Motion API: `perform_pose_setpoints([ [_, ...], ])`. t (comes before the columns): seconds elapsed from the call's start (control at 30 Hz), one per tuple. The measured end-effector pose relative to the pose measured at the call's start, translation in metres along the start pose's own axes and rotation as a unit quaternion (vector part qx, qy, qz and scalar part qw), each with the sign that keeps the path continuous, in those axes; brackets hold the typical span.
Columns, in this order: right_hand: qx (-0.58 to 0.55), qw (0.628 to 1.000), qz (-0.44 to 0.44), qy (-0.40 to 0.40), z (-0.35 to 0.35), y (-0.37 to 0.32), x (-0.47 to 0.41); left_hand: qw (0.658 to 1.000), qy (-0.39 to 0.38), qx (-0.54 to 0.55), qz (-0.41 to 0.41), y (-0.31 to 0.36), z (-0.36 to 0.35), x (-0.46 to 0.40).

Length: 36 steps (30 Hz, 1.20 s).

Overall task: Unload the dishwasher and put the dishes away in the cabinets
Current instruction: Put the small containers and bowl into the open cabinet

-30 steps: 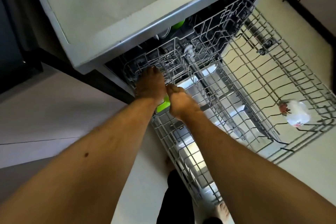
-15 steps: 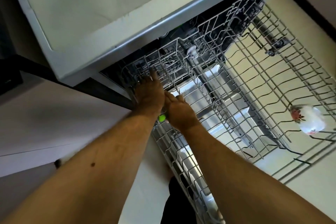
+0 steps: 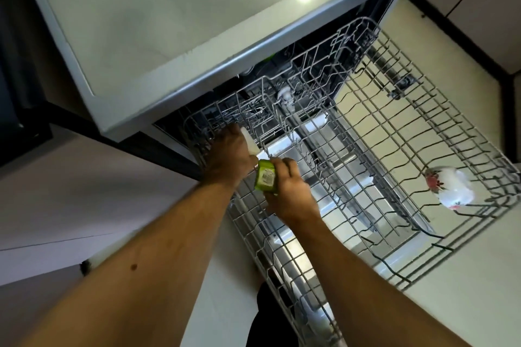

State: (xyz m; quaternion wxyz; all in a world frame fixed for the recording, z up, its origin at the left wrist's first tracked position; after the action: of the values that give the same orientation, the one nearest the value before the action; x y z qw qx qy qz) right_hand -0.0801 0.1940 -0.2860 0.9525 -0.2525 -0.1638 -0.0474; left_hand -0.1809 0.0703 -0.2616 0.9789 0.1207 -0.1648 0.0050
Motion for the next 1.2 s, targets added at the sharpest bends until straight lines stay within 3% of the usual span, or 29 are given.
perform_pose_setpoints([
  [0.2, -0.051, 0.995, -0.064, 0.049, 0.055, 0.024, 0.023, 0.995, 0.008, 0.096, -0.008, 0.021, 0.024, 0.043],
  [0.53, -0.076, 0.987, -0.063, 0.126, 0.166, 0.027, 0.111, 0.984, 0.059, 0.164, -0.045, 0.062, 0.083, 0.177],
  [0.9, -0.115, 0.978, 0.056, 0.163, 0.277, -0.079, 0.232, 0.965, 0.172, 0.199, 0.002, 0.075, 0.222, 0.337],
  [1.2, -0.100, 0.973, 0.147, 0.145, 0.296, -0.171, 0.299, 0.943, 0.250, 0.216, 0.029, 0.025, 0.292, 0.433],
])
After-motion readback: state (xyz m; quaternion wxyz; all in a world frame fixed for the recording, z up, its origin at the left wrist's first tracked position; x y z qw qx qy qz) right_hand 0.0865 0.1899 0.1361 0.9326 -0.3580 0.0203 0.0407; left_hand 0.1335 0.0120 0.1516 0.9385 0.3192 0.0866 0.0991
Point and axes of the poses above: each hand's wrist, its own x-axis away from the middle knuckle, its own z-axis out of the back of the hand, y = z × x, the point moved 9 cm from there along -x, towards the middle knuckle, and after that the axes turned 3 degrees about x, right-handed, at the moved point
